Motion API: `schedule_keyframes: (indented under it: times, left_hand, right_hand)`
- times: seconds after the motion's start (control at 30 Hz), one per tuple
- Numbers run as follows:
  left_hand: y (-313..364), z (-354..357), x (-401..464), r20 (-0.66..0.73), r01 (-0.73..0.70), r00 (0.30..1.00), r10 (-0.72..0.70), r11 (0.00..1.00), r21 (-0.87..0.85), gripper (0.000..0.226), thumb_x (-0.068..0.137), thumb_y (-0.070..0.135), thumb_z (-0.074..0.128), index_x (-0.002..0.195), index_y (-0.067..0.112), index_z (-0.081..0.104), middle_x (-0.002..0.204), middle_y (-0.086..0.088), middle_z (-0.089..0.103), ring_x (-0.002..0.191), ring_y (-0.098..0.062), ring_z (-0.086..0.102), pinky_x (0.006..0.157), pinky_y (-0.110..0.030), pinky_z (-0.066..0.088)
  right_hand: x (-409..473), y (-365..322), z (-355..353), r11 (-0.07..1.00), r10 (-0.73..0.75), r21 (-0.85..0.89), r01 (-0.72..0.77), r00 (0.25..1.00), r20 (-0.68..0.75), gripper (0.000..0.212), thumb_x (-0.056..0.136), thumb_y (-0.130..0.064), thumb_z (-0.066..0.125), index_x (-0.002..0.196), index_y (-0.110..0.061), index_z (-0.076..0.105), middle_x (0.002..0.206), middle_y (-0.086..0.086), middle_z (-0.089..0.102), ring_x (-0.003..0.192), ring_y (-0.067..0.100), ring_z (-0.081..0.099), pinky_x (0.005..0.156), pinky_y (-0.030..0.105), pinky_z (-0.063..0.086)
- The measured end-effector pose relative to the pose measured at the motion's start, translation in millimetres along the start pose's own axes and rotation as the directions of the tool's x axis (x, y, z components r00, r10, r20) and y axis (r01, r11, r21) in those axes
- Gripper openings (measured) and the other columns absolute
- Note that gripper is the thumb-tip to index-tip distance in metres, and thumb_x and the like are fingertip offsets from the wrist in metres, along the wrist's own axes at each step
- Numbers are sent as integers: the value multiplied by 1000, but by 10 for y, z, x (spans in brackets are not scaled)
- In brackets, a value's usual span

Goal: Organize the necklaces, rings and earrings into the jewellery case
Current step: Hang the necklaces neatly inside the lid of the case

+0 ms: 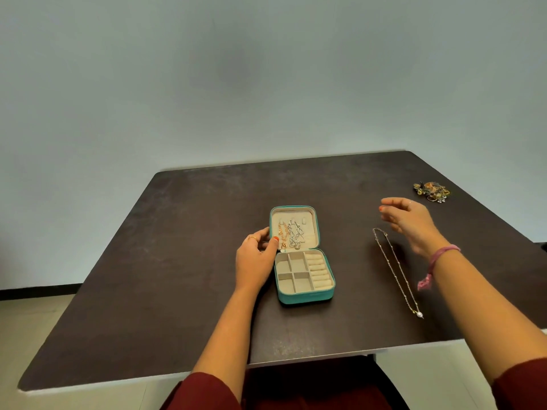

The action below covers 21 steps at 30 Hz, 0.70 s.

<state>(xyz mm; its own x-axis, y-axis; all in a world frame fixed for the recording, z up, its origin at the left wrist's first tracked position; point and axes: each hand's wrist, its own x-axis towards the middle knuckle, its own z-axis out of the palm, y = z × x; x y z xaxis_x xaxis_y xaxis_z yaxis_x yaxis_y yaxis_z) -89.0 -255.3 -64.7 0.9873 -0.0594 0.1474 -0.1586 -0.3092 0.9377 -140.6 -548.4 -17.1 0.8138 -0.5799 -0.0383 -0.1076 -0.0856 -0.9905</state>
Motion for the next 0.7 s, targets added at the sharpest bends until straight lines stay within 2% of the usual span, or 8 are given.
schedule_keyframes:
  times: [0.07,0.2,0.4,0.53,0.7]
  left_hand:
    - [-2,7,1,-6,4,1000,-4,1000,14,34,90,25,61,124,19,61,109,6,65,87,4,60,72,-11,46]
    - [1,16,5,-17,8,1000,-8,1000,18,36,90,24,61,125,18,60,111,7,64,89,5,60,72,-12,46]
    - [-4,37,0,-27,24,999,-24,1000,-9,39,90,22,61,128,16,58,113,6,65,92,5,61,78,-17,50]
    - [9,37,4,-37,31,999,-32,999,-34,39,90,21,61,128,15,58,113,5,65,96,-1,62,89,-29,53]
    - [10,51,-14,-49,40,998,-42,998,-49,38,91,22,61,128,14,58,114,6,64,97,-1,60,90,-26,50]
  right_hand:
    - [-25,103,-146,998,-14,-67,12,999,-41,17,90,-4,57,104,-12,63,94,4,63,76,9,57,69,21,44]
    - [-59,288,-327,987,-41,-161,31,997,-60,16,89,-4,59,102,-12,64,100,13,65,89,19,60,85,31,47]
    - [-81,368,-321,893,-167,-417,169,985,42,15,91,-15,60,105,-18,65,92,-3,62,86,12,57,71,19,43]
    - [1,375,-263,791,-195,-578,200,978,73,20,91,-24,61,109,-19,69,102,0,64,87,11,55,79,24,41]
    - [85,345,-208,758,-153,-630,167,985,77,18,89,-26,65,102,-17,73,99,-1,69,89,10,58,81,25,45]
